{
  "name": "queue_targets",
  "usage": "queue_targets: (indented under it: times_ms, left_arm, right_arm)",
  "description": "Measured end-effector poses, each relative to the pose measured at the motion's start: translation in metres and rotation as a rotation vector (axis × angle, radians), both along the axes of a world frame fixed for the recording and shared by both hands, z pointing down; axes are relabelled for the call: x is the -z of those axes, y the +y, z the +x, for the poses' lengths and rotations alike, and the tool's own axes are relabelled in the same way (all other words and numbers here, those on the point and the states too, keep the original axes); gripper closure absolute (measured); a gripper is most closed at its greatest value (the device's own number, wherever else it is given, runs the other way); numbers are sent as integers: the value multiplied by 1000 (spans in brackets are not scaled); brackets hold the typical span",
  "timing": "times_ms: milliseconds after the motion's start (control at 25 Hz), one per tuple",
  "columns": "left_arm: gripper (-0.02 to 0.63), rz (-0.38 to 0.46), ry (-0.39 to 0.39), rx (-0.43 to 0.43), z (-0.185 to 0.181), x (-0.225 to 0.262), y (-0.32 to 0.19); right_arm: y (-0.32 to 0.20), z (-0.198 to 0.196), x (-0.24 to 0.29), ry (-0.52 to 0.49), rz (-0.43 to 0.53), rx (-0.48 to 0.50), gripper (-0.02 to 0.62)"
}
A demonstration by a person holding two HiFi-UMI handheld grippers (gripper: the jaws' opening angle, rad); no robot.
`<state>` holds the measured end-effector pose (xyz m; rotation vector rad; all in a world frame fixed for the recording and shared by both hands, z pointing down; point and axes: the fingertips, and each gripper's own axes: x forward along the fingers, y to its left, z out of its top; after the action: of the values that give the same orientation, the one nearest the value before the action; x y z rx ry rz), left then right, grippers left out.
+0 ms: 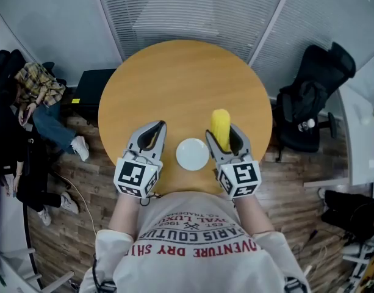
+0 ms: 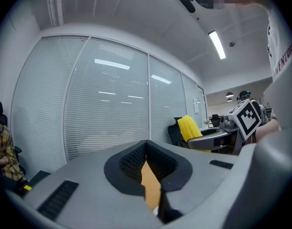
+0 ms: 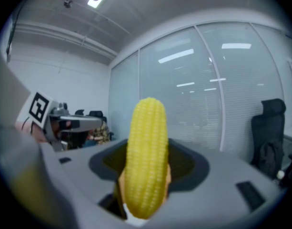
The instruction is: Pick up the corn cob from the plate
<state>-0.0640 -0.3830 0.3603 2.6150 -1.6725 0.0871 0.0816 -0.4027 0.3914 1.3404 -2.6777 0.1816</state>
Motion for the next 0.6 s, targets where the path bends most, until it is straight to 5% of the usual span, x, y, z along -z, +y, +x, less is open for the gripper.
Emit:
queue_targets:
  times_ms: [600]
  left_arm:
    - [573,-10,7,-12,13,1,4]
  right_arm:
    - [6,2,-4,6,-9,29,330]
